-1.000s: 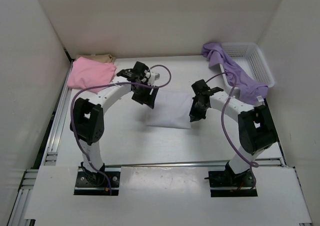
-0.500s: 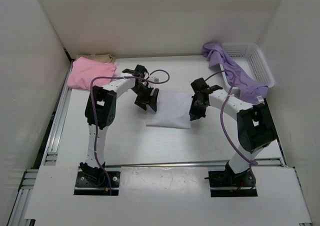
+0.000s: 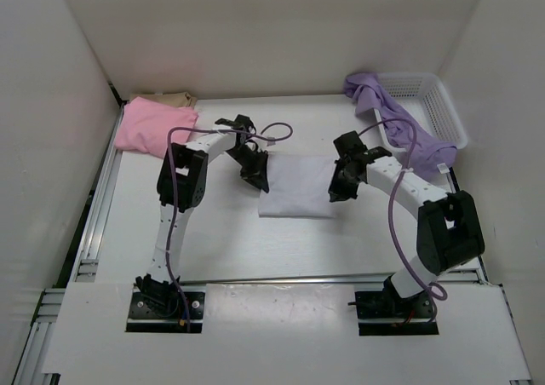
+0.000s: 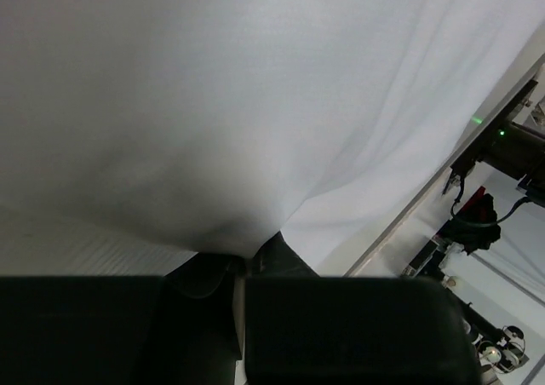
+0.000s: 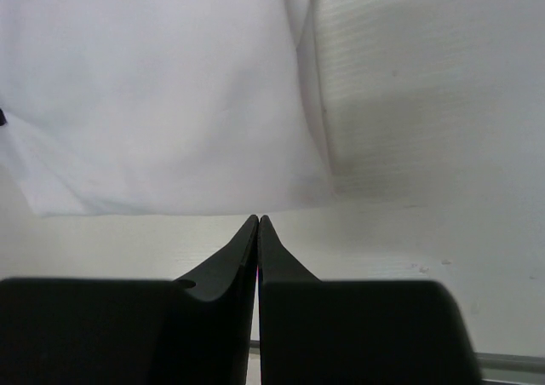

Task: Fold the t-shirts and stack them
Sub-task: Put the neatly folded tshirt into the corner of the board with the left arm

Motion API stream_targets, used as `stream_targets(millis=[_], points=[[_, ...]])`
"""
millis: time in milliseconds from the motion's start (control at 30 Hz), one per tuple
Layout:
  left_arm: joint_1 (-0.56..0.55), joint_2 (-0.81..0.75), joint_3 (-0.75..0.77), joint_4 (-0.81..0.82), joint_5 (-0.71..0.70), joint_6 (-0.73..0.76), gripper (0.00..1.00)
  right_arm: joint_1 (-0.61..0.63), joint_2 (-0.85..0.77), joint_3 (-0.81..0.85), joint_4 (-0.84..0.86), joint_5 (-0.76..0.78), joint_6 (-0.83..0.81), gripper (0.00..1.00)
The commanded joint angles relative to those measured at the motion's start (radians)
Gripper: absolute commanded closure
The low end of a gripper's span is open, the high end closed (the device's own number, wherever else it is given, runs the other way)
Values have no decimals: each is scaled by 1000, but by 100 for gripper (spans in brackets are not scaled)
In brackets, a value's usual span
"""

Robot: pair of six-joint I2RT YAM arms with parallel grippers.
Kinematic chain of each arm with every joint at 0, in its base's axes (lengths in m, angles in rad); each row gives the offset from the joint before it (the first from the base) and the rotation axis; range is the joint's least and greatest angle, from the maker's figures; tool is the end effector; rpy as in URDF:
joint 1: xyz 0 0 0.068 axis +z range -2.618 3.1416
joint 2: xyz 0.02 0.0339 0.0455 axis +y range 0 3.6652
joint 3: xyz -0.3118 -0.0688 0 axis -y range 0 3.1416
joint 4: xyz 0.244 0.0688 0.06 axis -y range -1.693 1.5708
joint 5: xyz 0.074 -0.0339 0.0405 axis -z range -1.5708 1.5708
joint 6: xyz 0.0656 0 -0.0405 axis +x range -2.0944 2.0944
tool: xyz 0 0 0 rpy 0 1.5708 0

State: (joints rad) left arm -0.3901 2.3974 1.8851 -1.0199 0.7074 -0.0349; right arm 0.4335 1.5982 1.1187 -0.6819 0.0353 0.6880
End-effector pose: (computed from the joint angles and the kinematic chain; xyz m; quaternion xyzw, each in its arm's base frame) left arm 0.4427 -0.2281 0.1336 -0.1723 -0.9220 0.3423 0.0553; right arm 0.2989 0.1358 0.2378 0.1278 0.9706 0.0935 0.1813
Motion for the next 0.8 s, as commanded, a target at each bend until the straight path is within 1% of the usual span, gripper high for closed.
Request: stream_targets(millis=[0, 33, 100, 133, 167, 200, 233, 267, 300, 333, 433, 467, 533, 567, 633, 667, 767], points=[[51, -26, -9, 11, -135, 35, 90, -24, -75, -37, -22, 41, 10, 97], [78, -40, -9, 11, -188, 35, 90, -36, -96, -37, -22, 51, 10, 97], [91, -61, 43, -43, -335, 35, 90, -48, -116, -49, -33, 63, 10, 97], [91, -61, 72, -67, -502, 35, 90, -61, -116, -60, -44, 74, 10, 97], [91, -61, 132, -89, -587, 35, 90, -61, -129, -60, -44, 74, -2, 96], [91, -61, 150, -106, -667, 35, 90, -74, -138, -60, -44, 74, -11, 96], [91, -61, 163, -106, -821, 35, 90, -87, -138, -60, -44, 74, -12, 96], [91, -70, 163, -89, -904, 35, 90, -87, -138, -60, -53, 83, -12, 96], [91, -84, 163, -35, -983, 35, 90, -97, -138, -60, -53, 83, -24, 96], [91, -84, 152, -7, -1128, 35, 90, -107, -138, -60, -53, 83, -24, 96], [91, -93, 140, 82, -1327, 35, 90, -107, -138, -49, -53, 92, -35, 96], [91, -93, 140, 128, -1418, 35, 90, -116, -138, -40, -62, 101, -44, 96], [91, -64, 193, 165, -1486, 35, 90, -116, -138, -40, -62, 101, -44, 96], [100, -52, 219, 196, -1554, 35, 90, -116, -138, -40, -62, 101, -44, 96], [112, -17, 316, 216, -1595, 35, 90, -116, -138, -40, -62, 101, -44, 96], [126, -8, 348, 227, -1635, 35, 90, -116, -138, -40, -62, 101, -44, 96], [152, 5, 420, 291, -1674, 35, 90, -116, -138, -49, -62, 110, -53, 96]])
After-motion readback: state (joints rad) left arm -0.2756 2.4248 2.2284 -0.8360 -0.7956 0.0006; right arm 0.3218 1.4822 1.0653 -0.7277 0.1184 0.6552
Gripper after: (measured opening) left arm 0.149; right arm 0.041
